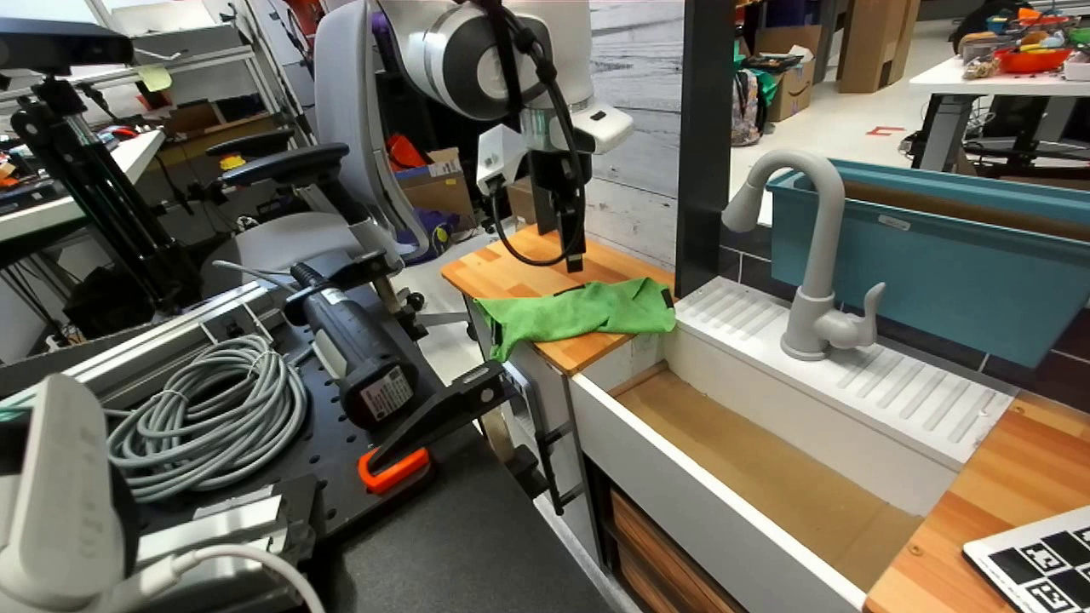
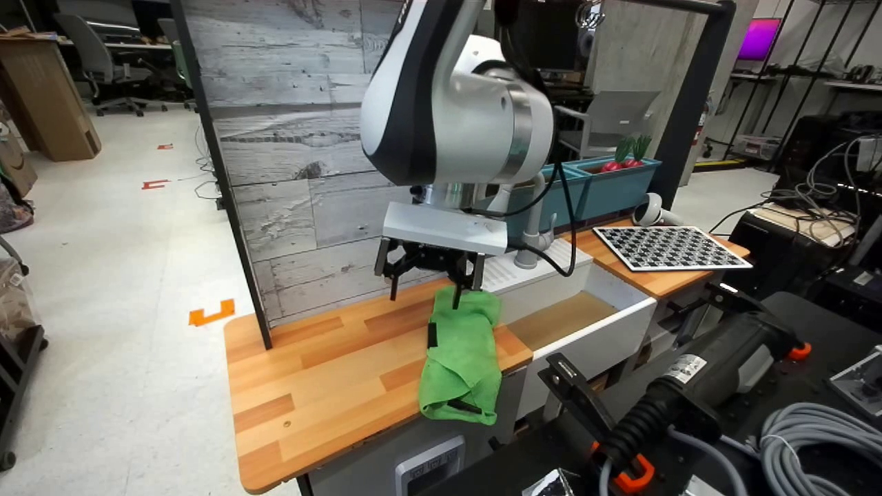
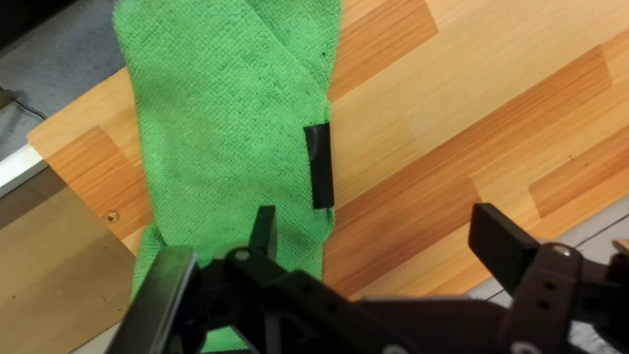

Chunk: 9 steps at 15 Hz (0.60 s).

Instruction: Unfold the green towel

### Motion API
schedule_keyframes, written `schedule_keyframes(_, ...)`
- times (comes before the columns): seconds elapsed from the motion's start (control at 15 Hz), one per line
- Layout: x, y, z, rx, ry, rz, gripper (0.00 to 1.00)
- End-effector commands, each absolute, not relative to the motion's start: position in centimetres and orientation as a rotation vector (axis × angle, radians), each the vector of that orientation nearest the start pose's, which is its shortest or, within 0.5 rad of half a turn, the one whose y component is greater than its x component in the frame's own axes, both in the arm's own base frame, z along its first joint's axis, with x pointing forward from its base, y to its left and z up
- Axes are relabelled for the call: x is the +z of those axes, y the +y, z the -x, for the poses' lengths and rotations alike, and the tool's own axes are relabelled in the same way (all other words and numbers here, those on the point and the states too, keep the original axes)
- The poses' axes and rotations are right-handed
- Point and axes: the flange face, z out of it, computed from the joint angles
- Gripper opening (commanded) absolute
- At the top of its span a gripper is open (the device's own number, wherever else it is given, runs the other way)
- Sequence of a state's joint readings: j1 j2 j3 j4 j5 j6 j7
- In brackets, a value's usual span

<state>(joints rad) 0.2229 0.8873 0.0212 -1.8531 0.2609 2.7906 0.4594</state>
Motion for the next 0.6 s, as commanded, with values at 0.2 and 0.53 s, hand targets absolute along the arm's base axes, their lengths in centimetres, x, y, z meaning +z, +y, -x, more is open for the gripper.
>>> schedule_keyframes(0.2, 2.0, 14.1, -62.3, -0.043, 0.742, 2.962, 1.0)
schedule_keyframes(0.53, 0.7, 13.7, -62.8, -0.045, 0.764, 2.965, 0.75)
